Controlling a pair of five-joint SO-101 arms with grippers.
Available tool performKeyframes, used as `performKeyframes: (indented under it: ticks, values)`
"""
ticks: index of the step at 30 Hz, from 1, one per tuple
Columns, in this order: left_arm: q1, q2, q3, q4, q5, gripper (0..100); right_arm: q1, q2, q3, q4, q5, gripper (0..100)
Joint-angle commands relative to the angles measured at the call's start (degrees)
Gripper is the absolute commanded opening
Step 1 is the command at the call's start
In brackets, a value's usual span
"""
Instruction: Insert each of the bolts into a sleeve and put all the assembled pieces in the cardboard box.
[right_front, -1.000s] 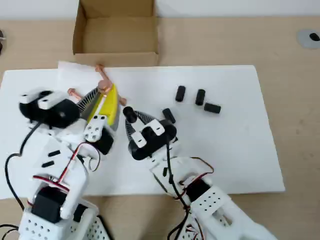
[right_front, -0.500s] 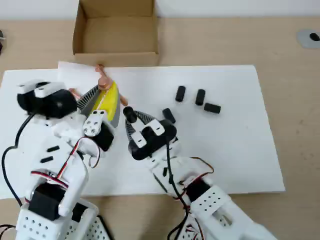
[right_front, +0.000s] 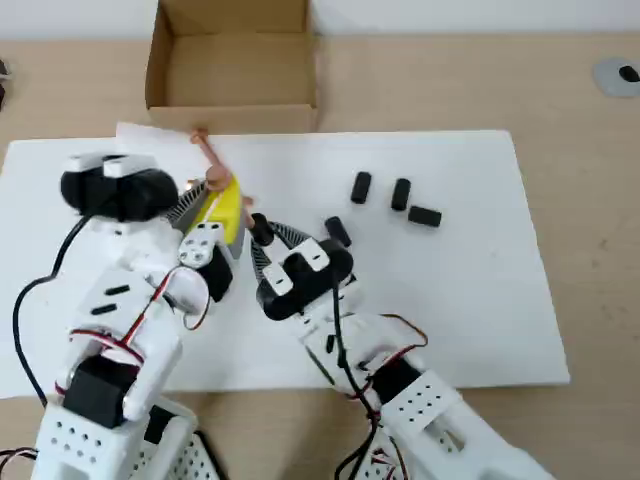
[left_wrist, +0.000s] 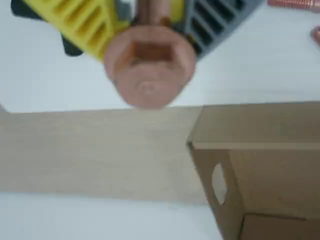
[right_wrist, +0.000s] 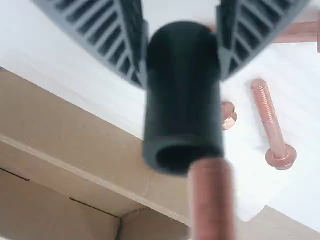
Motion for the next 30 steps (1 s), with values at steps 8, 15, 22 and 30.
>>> performKeyframes:
  ticks: [8,15,22,30]
  values:
    - [0.4,0.8,-4.1,-0.8,0.9,1,-0.2,-1.1,-0.1,0.0,-0.5,1.0]
    - [0.4,0.9,-1.6,-5.3,1.0,1,-0.2,-1.1,-0.1,0.0,-0.5,1.0]
    - [1.2,0.9,-0.9,-5.0,1.1,1,-0.2,-1.1,-0.1,0.0,-0.5,1.0]
    - [1.3,0.9,0.7,-4.9,0.9,1,-0.2,-1.1,-0.1,0.0,-0.5,1.0]
